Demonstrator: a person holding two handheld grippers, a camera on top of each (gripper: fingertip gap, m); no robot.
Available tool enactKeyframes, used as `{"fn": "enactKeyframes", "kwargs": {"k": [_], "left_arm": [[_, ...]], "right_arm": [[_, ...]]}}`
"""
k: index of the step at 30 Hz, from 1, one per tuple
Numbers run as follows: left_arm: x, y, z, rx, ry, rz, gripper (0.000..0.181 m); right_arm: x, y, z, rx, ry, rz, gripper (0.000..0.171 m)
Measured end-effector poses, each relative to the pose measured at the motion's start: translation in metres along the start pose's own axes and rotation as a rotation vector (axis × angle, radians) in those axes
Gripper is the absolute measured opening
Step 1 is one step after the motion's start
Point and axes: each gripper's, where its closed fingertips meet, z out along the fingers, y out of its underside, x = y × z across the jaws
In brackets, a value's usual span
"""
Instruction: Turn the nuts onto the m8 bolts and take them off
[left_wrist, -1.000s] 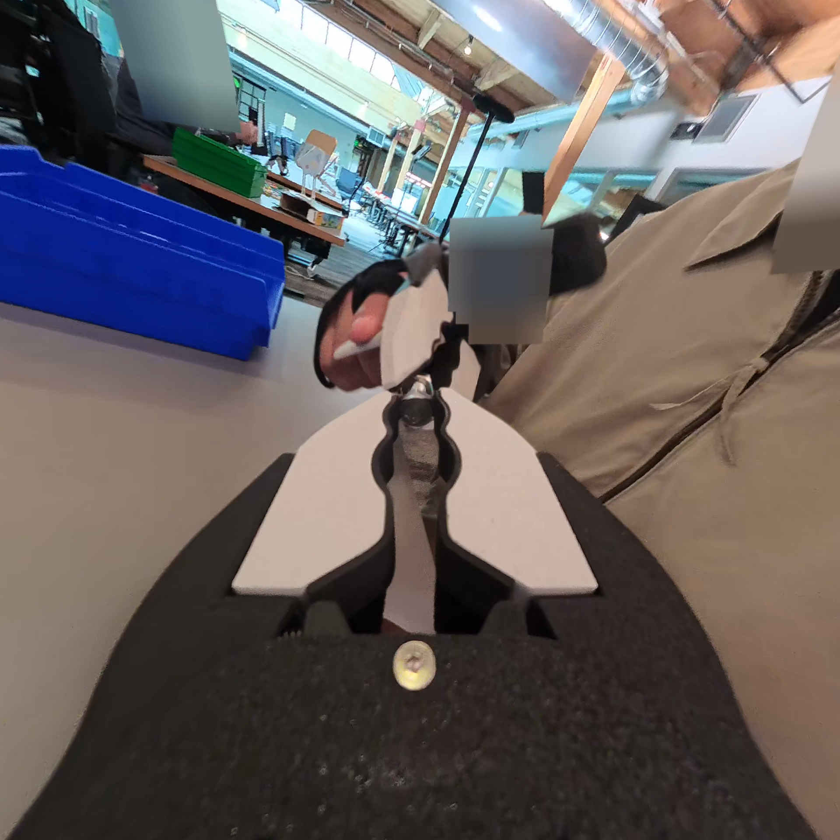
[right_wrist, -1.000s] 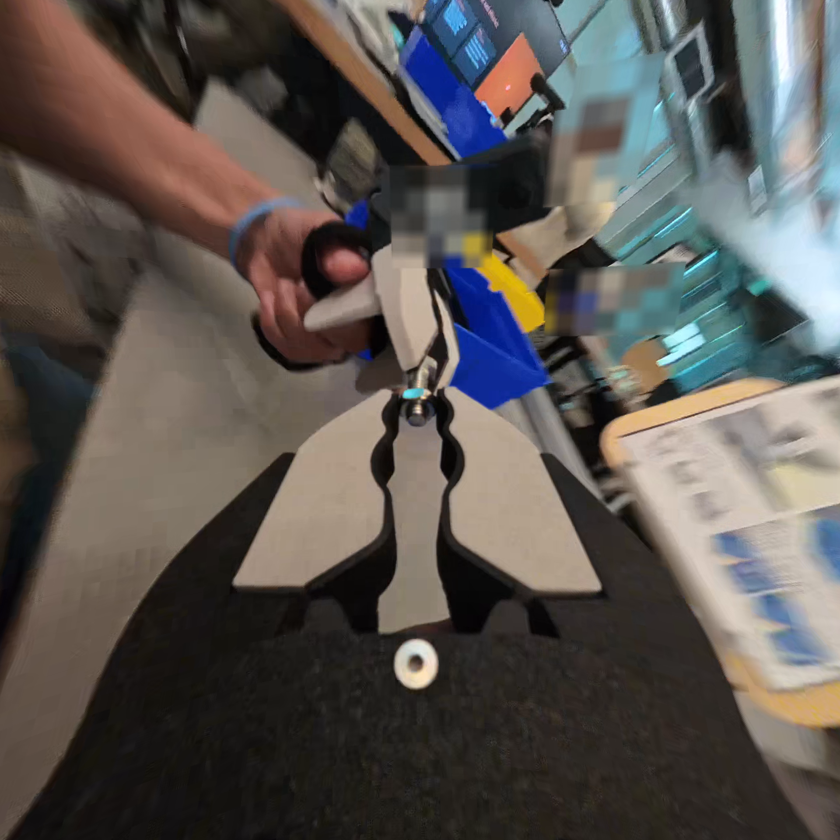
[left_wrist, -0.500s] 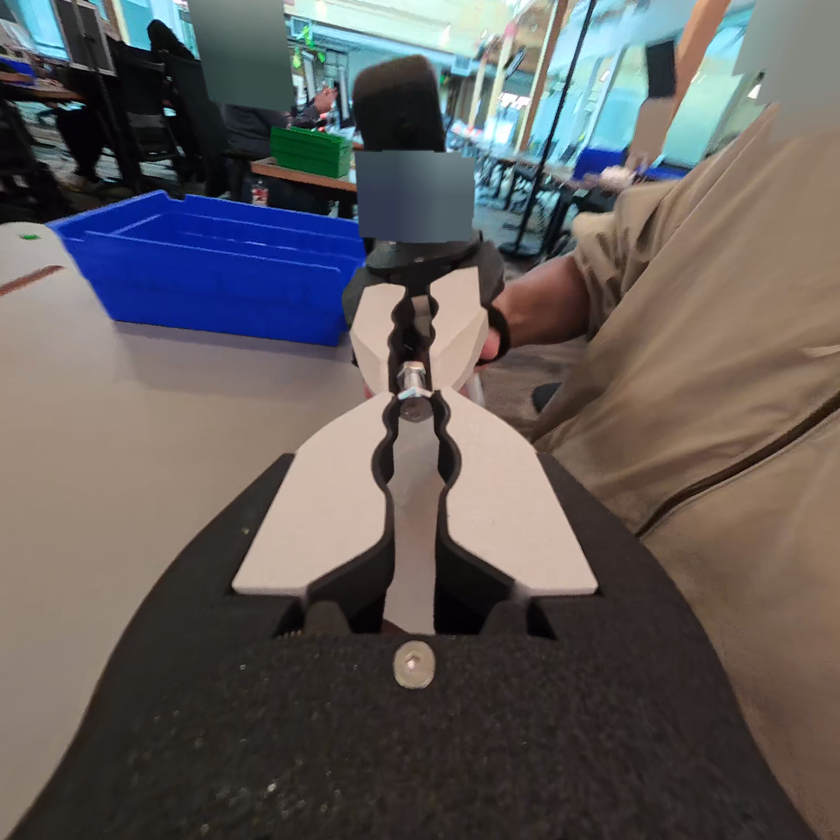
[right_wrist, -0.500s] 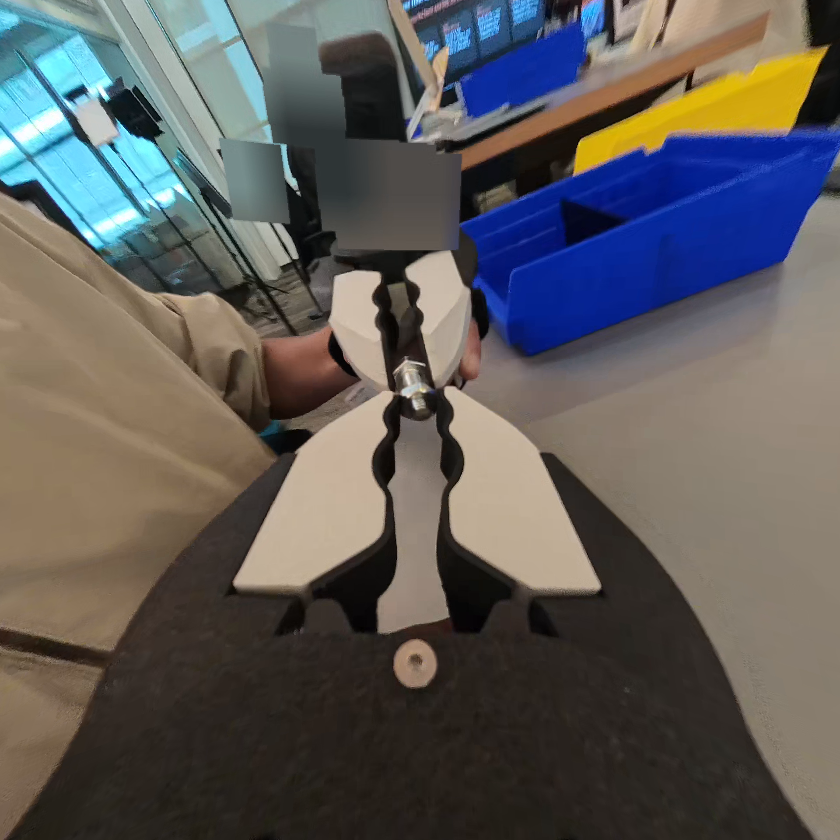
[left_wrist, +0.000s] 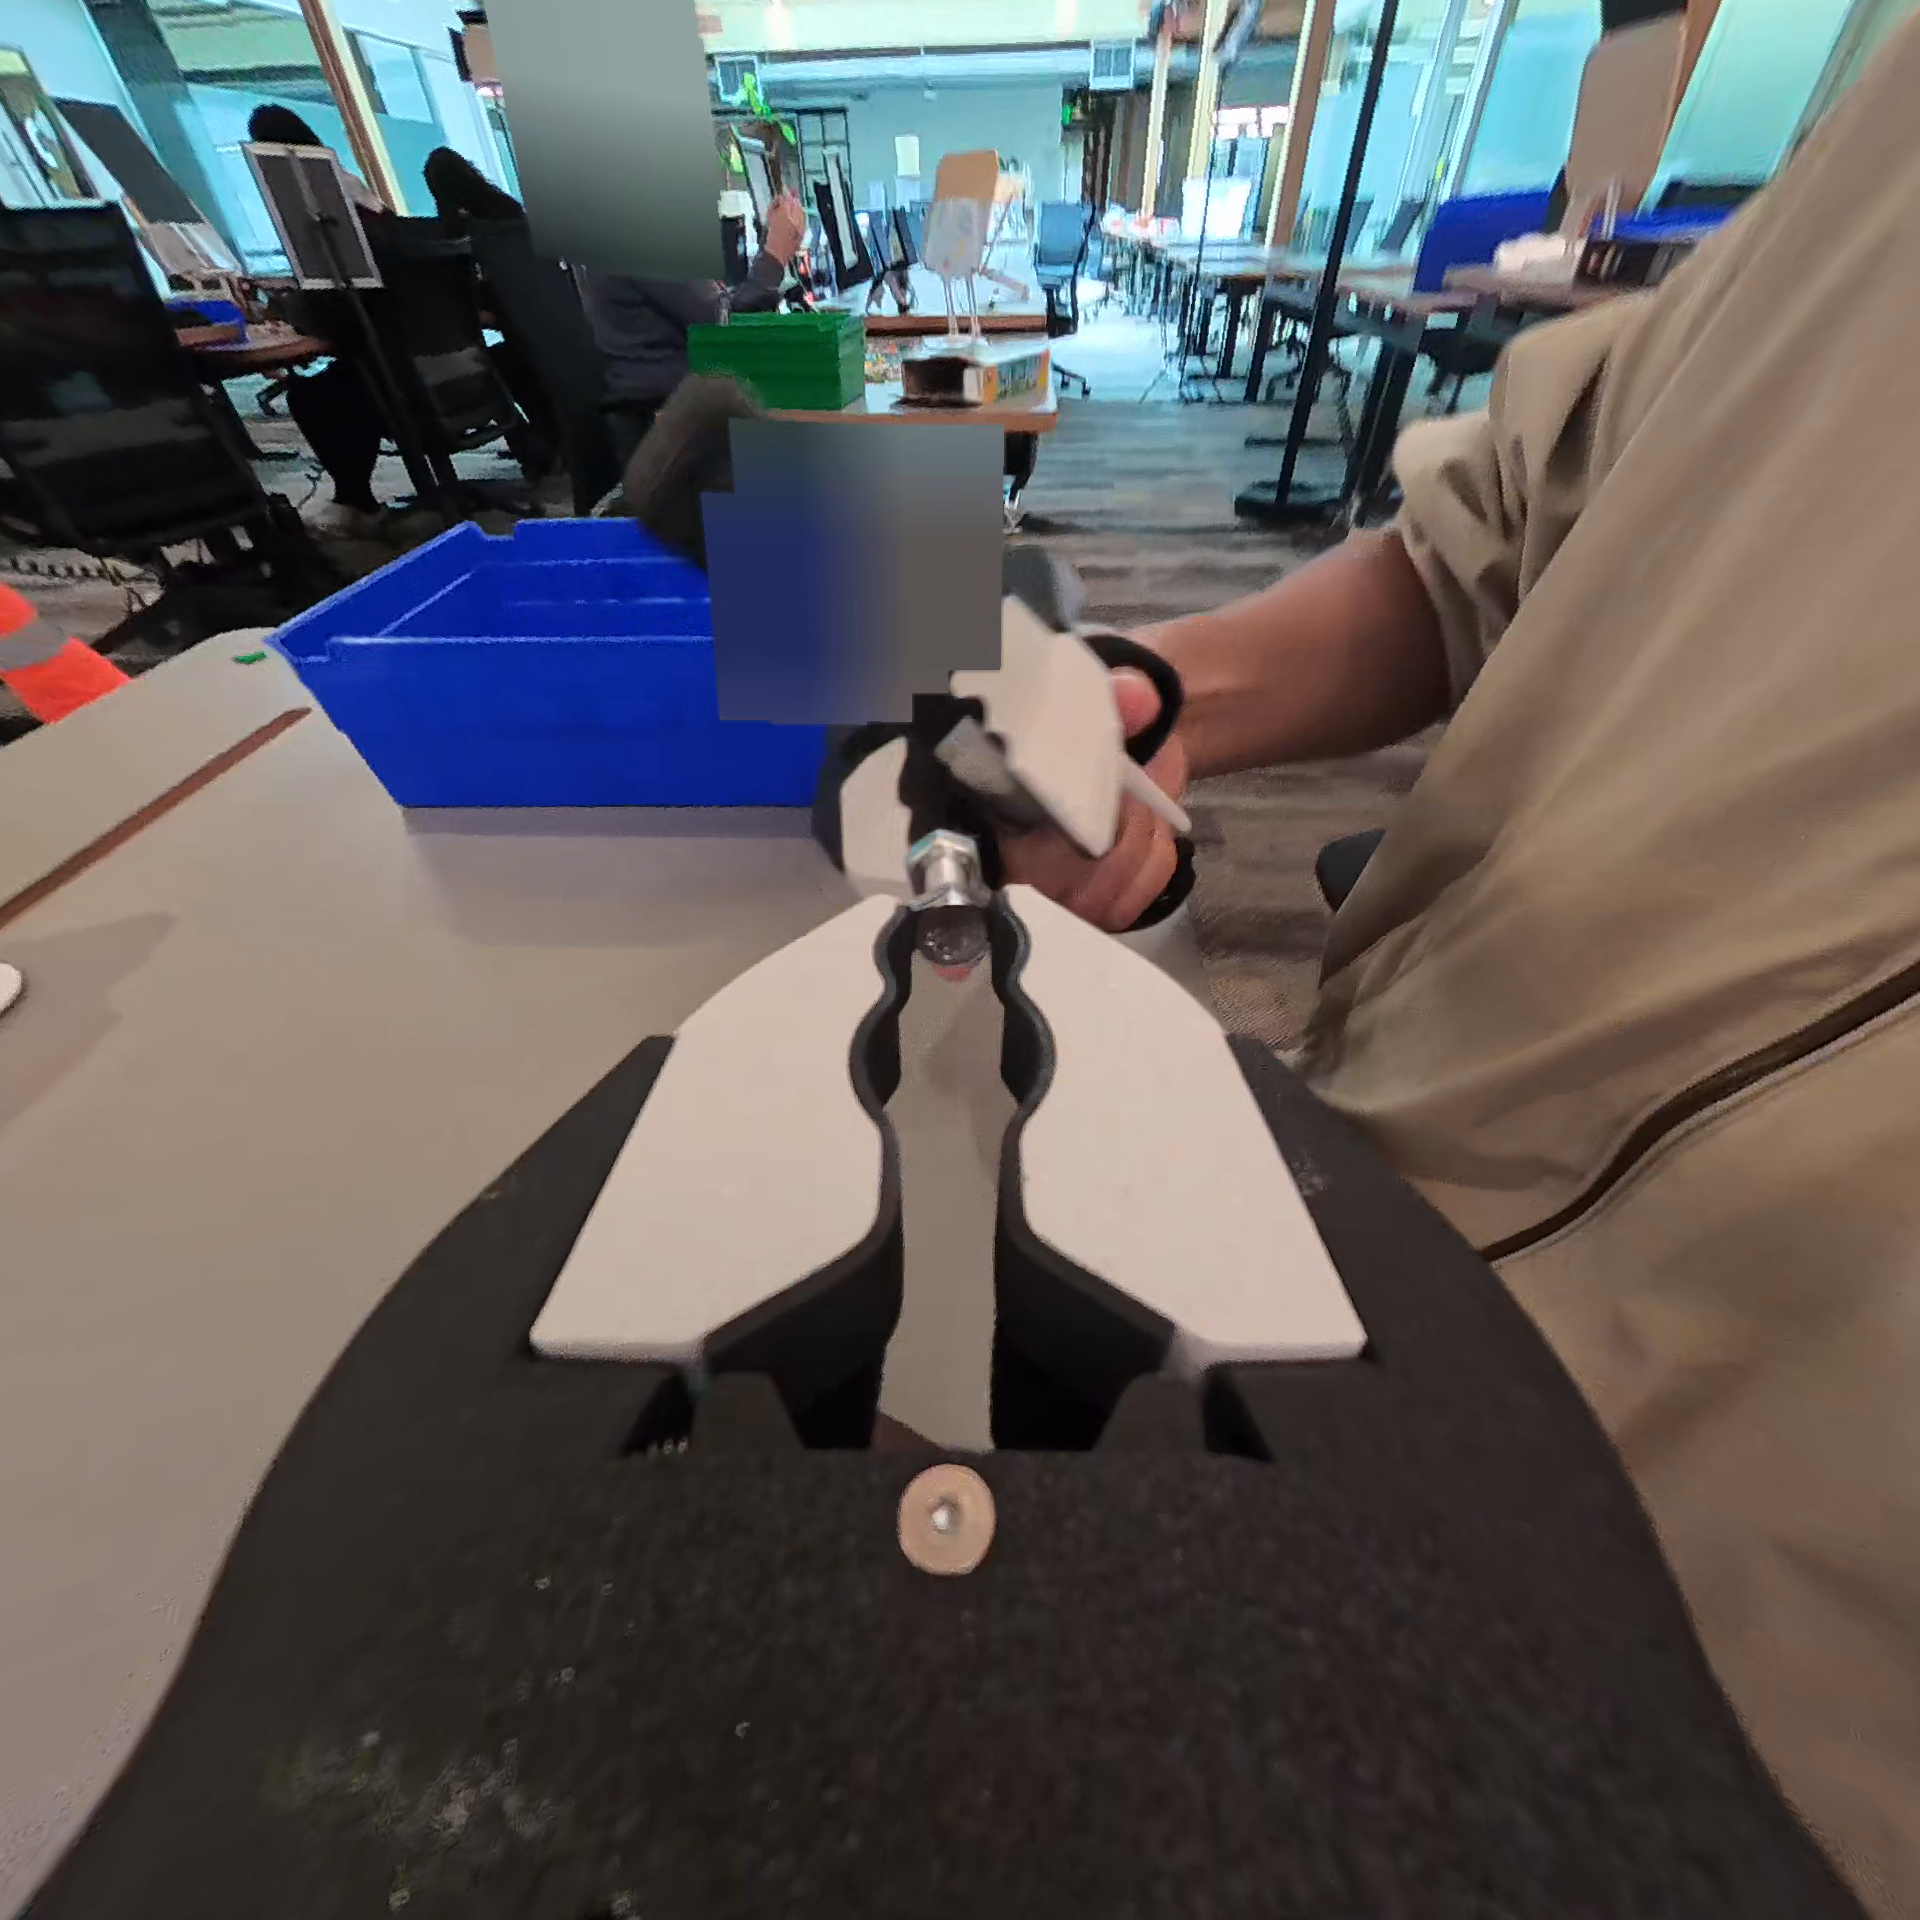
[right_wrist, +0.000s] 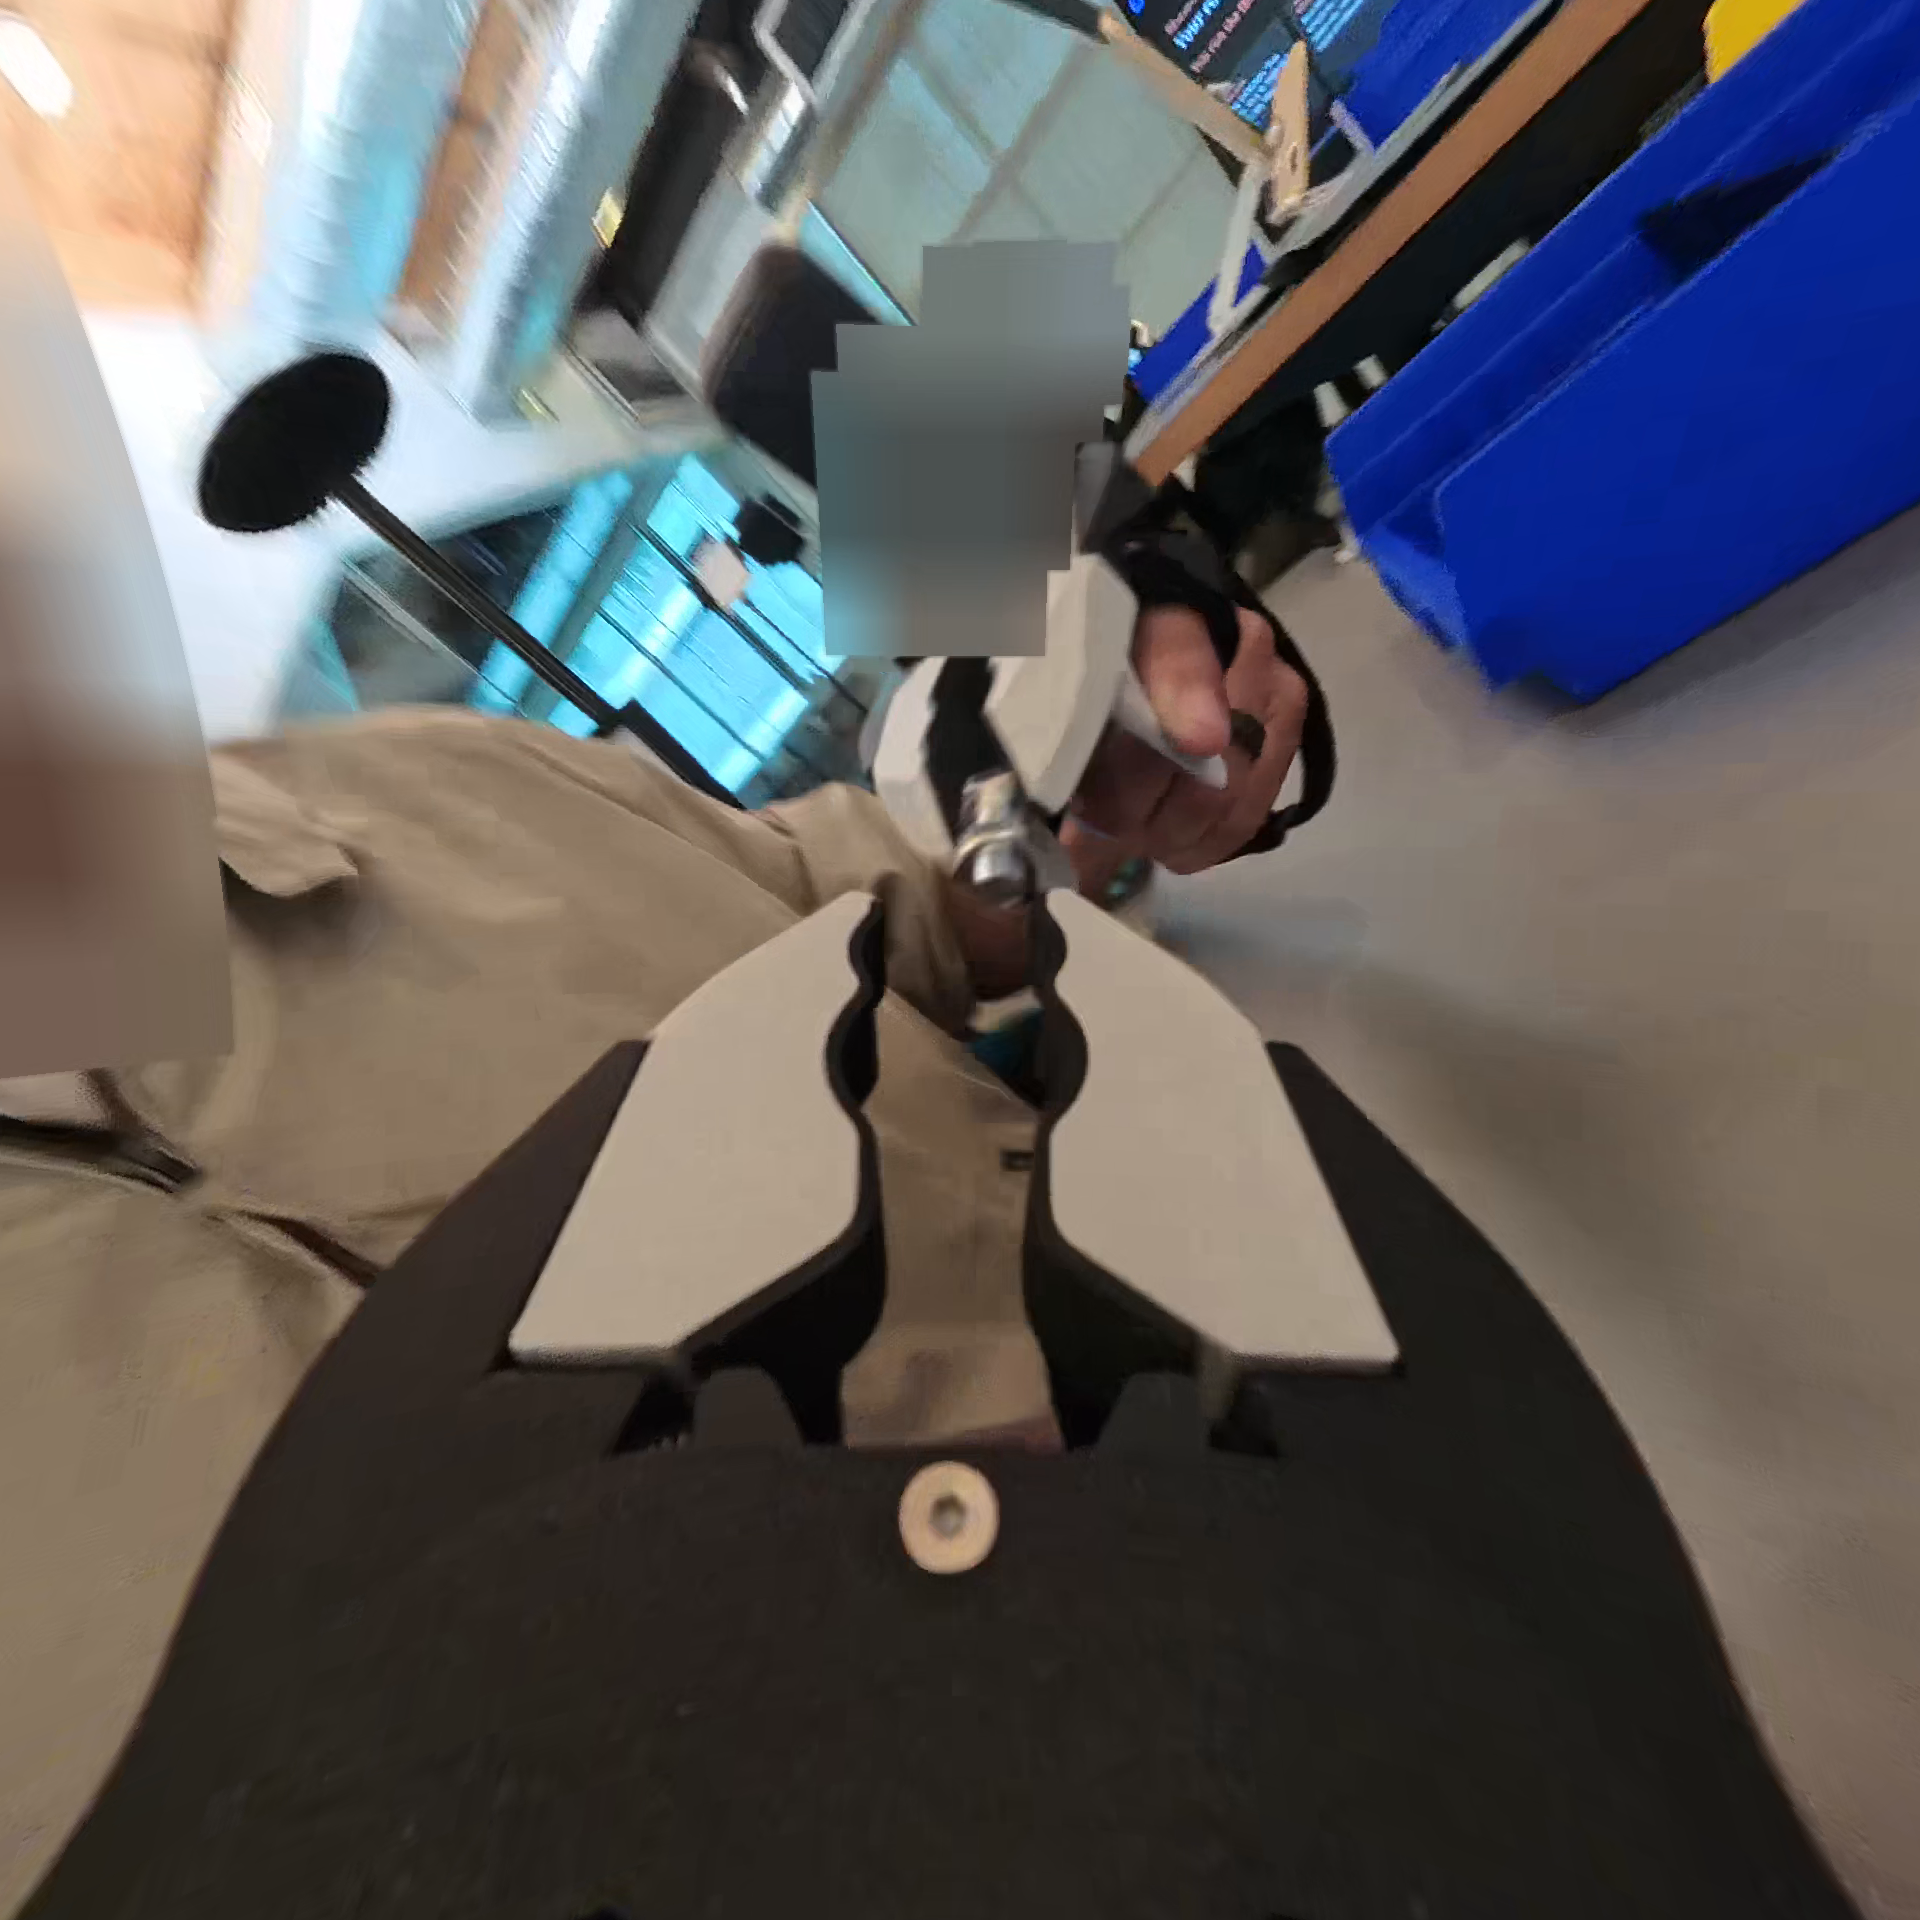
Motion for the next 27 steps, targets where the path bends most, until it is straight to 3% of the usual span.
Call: {"fn": "enactKeyframes", "kwargs": {"k": [2,5,6,9,12,19,27], "left_arm": [[-0.004,0.0,-0.005,0.042,0.019,-0.079,0.014],[-0.01,0.001,-0.014,0.108,0.061,-0.214,0.014],[-0.014,0.001,-0.017,0.135,0.054,-0.24,0.014],[-0.017,0.0,-0.024,0.177,0.079,-0.299,0.014],[-0.018,0.0,-0.024,0.184,0.084,-0.314,0.014],[-0.009,0.0,-0.017,0.147,0.095,-0.286,0.014],[0.006,-0.008,-0.001,0.161,0.306,-0.498,0.014]], "right_arm": [[0.01,0.005,-0.005,-0.079,0.181,-0.251,0.033],[0.023,-0.004,-0.025,-0.163,0.525,-0.786,0.047],[0.018,-0.009,-0.03,-0.171,0.597,-0.973,0.052],[-0.004,-0.015,-0.034,-0.148,0.692,-1.374,0.045],[-0.008,-0.016,-0.03,-0.115,0.666,-1.344,0.053],[-0.008,-0.023,-0.026,-0.067,0.602,-1.247,0.046],[0.015,-0.016,0.006,-0.238,0.588,-1.439,0.037]]}}
